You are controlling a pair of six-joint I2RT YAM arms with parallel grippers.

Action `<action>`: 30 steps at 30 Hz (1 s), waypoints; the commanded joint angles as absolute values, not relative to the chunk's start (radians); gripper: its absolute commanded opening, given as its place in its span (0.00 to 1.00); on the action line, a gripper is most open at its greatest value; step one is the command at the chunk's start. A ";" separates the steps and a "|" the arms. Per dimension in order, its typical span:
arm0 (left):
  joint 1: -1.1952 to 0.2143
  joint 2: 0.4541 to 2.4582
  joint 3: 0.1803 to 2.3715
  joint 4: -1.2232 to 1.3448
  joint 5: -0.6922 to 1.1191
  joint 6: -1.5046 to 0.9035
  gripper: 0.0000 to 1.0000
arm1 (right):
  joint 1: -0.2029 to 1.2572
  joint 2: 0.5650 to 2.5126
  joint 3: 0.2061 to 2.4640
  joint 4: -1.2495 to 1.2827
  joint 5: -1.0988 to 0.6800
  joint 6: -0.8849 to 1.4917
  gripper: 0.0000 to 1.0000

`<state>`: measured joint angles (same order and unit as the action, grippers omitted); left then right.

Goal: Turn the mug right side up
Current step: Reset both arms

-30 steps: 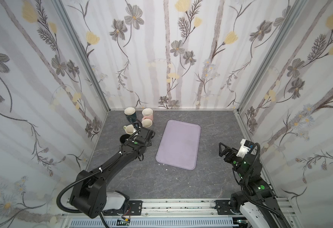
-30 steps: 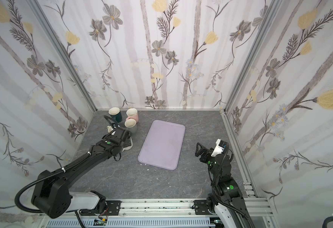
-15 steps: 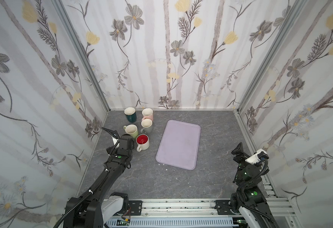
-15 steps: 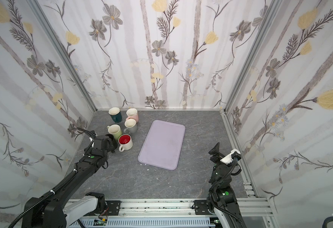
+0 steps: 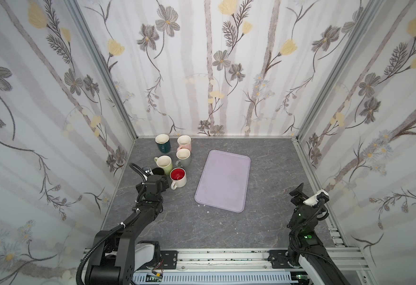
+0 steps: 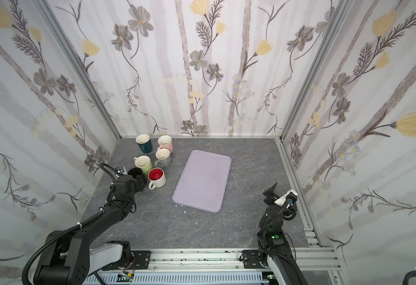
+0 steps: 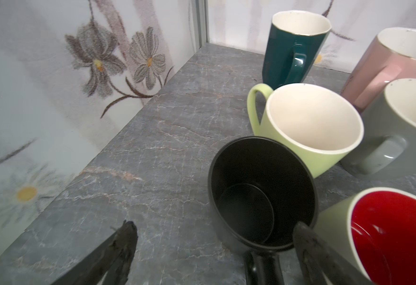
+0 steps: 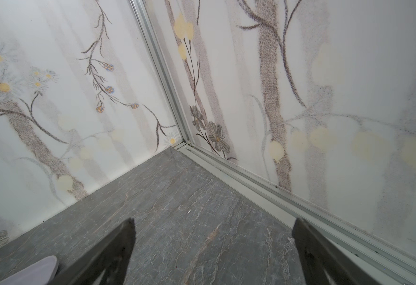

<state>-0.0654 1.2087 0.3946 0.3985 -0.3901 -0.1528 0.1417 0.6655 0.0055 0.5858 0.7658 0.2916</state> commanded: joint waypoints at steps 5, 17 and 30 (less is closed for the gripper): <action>-0.015 1.332 0.371 0.678 -0.175 -0.074 1.00 | 0.132 0.877 0.005 0.859 0.722 0.221 1.00; -0.012 1.451 0.301 0.972 -0.077 -0.015 1.00 | 0.130 1.046 0.037 1.037 0.701 0.135 1.00; -0.011 1.559 0.306 1.049 0.015 0.018 1.00 | 0.130 1.139 0.063 1.126 0.689 0.029 1.00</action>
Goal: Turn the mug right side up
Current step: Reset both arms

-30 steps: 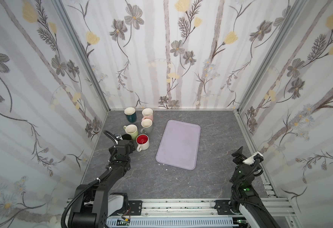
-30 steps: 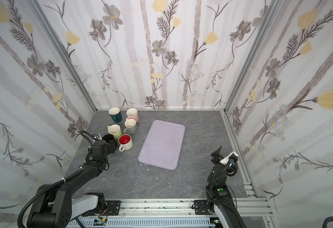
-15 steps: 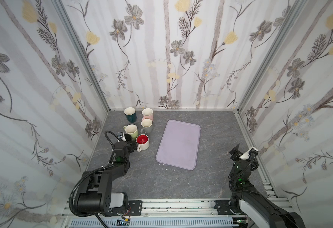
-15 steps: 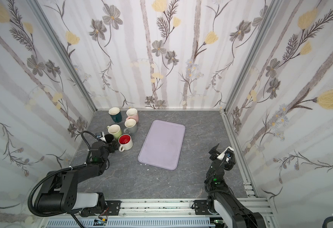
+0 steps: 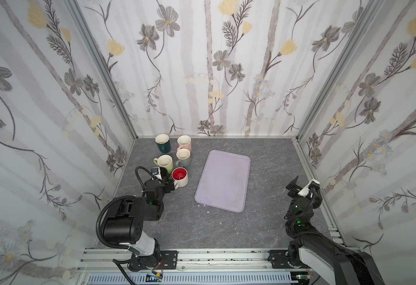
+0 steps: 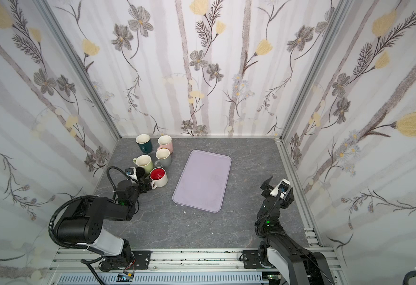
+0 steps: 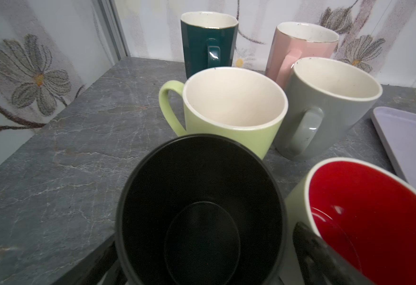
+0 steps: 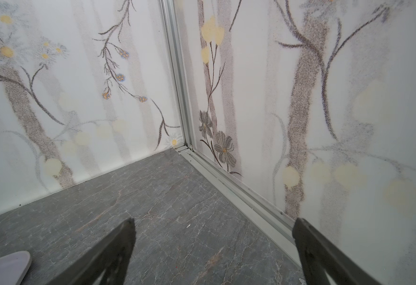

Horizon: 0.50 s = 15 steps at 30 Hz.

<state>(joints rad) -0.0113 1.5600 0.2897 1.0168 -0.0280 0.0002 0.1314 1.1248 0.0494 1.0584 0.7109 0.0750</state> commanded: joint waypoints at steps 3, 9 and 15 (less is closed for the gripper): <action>-0.011 1.561 0.340 0.988 0.028 0.021 1.00 | 0.129 1.172 0.083 1.136 0.674 0.005 1.00; -0.009 1.564 0.353 0.968 0.023 0.017 1.00 | 0.128 1.262 0.135 1.168 0.540 0.029 1.00; -0.009 1.565 0.361 0.957 0.021 0.015 1.00 | 0.135 1.468 0.215 1.277 0.446 0.005 1.00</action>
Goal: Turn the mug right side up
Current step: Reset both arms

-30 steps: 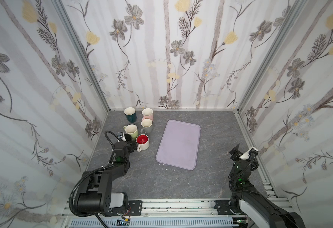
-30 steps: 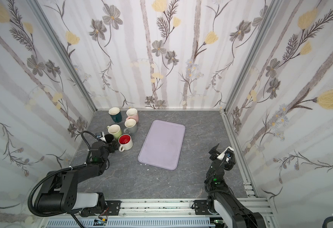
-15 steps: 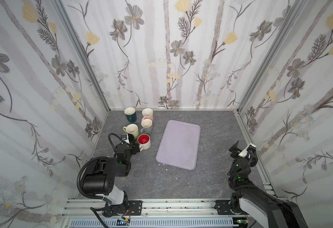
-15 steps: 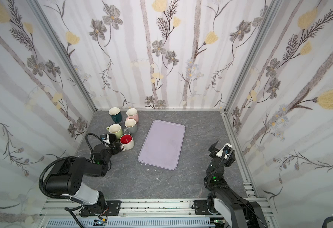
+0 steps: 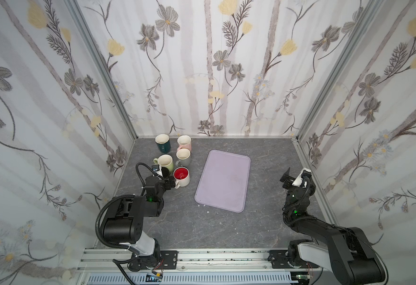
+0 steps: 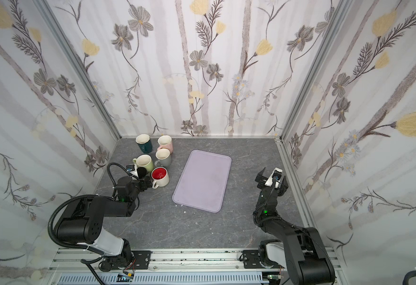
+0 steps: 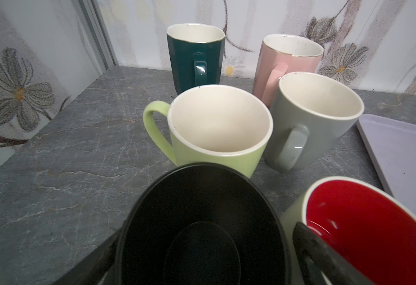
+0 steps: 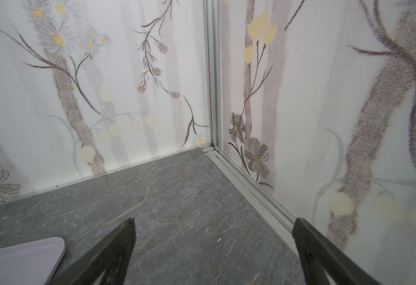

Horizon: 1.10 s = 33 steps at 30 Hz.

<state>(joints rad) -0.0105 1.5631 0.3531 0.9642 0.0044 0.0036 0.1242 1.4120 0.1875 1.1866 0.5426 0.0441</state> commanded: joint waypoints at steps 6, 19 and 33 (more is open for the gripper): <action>-0.007 1.565 0.368 0.945 0.024 0.014 1.00 | 0.117 1.460 0.198 1.282 0.377 0.014 1.00; 0.005 1.567 0.396 0.892 0.009 -0.006 1.00 | 0.112 1.513 0.166 1.391 0.341 0.001 1.00; 0.005 1.566 0.396 0.894 0.008 -0.005 1.00 | 0.112 1.513 0.167 1.390 0.339 0.002 1.00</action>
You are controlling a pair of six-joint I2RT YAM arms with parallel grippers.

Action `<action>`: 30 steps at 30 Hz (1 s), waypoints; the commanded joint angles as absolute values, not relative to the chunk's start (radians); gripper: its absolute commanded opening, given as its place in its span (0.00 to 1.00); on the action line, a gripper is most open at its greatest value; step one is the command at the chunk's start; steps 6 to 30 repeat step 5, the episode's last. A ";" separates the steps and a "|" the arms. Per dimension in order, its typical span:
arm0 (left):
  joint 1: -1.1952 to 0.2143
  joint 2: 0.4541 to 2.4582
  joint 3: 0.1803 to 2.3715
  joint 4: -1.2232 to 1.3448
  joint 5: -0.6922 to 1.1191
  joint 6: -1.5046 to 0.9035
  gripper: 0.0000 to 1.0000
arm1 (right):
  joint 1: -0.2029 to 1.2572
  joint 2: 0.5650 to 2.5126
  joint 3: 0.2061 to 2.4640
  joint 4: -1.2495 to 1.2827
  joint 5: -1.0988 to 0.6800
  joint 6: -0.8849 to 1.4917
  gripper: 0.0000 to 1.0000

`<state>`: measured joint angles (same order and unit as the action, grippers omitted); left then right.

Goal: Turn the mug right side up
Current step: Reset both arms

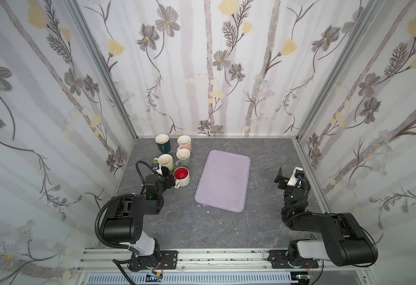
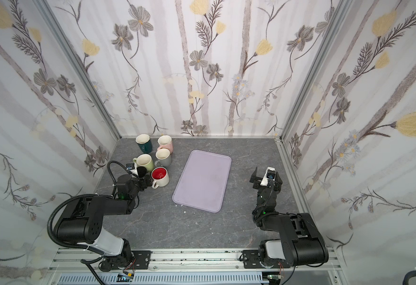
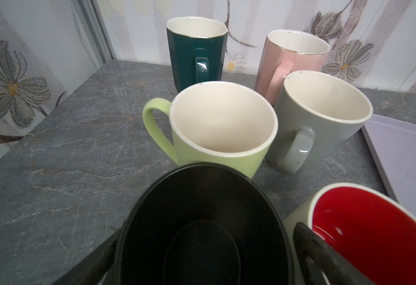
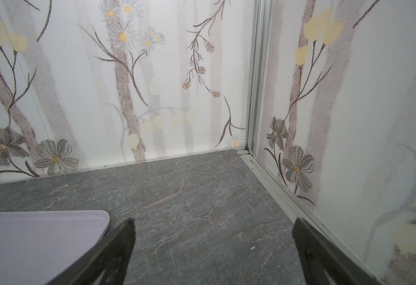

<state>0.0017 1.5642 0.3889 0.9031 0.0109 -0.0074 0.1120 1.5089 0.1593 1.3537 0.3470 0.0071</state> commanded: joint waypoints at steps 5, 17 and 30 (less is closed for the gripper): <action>0.004 1.567 0.396 0.892 0.008 -0.006 1.00 | 0.112 1.511 0.167 1.388 0.339 0.003 1.00; 0.004 1.567 0.396 0.892 0.008 -0.006 1.00 | 0.112 1.511 0.167 1.388 0.339 0.003 1.00; 0.004 1.567 0.396 0.892 0.008 -0.006 1.00 | 0.112 1.511 0.167 1.388 0.339 0.003 1.00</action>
